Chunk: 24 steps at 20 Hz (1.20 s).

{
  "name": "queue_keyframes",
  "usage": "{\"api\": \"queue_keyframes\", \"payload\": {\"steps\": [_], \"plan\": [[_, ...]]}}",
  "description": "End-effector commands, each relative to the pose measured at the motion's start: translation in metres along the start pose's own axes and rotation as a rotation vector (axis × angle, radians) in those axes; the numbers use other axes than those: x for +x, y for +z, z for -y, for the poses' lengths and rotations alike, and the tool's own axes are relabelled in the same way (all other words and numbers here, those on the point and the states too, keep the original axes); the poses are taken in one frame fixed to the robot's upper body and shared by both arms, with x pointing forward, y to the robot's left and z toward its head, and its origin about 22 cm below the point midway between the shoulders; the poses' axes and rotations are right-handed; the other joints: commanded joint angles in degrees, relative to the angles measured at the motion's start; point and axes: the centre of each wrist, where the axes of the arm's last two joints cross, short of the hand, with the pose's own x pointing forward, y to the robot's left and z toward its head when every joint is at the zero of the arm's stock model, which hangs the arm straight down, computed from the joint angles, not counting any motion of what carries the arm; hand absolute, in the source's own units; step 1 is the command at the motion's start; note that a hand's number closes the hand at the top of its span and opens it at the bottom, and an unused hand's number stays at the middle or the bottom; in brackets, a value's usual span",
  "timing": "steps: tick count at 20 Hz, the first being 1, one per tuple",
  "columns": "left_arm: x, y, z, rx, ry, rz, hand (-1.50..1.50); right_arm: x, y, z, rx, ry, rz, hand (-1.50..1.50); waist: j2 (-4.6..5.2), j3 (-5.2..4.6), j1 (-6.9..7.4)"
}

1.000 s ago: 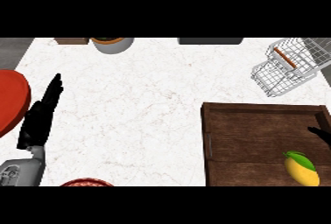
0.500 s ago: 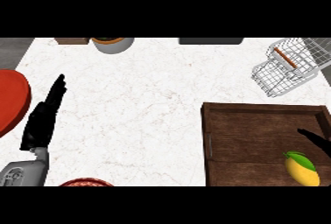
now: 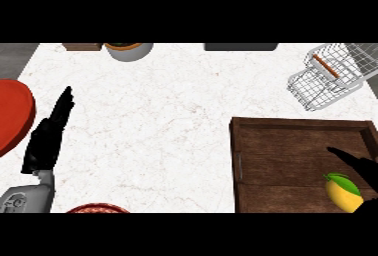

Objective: Pick the lemon from the tray and place it in the tiered basket

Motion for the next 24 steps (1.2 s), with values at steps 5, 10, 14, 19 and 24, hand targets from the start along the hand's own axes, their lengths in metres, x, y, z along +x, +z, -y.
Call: {"api": "queue_keyframes", "payload": {"steps": [5,10,14,19,24], "plan": [[0.004,-0.007,0.001,-0.004,-0.004,0.011,0.00,0.008,-0.003,-0.015,0.150,0.168,0.106,1.50,0.01,0.01,-0.11],[-0.012,0.005,-0.005,-0.002,-0.002,0.005,0.00,-0.005,-0.005,-0.019,0.059,0.199,0.125,1.50,-0.03,0.01,-0.03],[-0.013,-0.004,0.008,0.014,-0.007,0.004,0.00,-0.002,0.006,-0.015,0.064,0.026,0.142,1.50,-0.05,-0.03,-0.47],[-0.003,-0.013,0.004,-0.005,0.009,0.003,0.00,0.052,0.009,-0.042,0.021,0.175,0.375,1.50,-0.02,0.03,-0.27],[-0.001,-0.002,0.000,-0.014,-0.001,0.006,0.00,0.112,0.028,-0.075,-0.059,0.291,0.661,1.50,-0.20,0.05,0.37]]}}
